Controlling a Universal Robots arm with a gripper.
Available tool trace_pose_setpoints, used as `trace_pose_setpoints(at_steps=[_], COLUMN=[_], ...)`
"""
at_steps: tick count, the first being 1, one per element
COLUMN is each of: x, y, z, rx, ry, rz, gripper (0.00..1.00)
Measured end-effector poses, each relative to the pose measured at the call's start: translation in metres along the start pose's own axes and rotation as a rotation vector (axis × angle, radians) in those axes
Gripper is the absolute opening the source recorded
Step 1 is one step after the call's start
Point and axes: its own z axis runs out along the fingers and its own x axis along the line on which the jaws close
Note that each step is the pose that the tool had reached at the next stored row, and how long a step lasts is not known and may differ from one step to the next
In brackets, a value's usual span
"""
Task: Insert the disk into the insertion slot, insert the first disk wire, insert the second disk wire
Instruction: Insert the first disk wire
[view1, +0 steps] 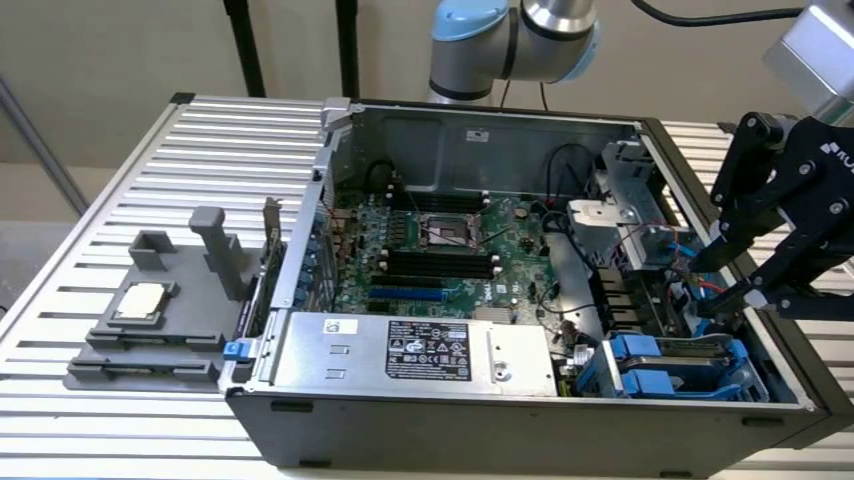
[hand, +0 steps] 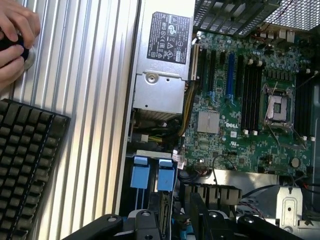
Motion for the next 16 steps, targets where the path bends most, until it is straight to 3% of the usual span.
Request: trace_pose_setpoints(at_steps=[3,11,16], x=[0.001,0.005,0.008], y=[-0.0134,-0.0387,-0.0496], z=[0.0027,0.0152,0.0234], rx=[-0.0003,-0.0003,-0.0003], ry=[-0.0001,0.0000,0.0001], rz=[0.000,0.000,0.000], gripper=[0.38,0.38,0.38])
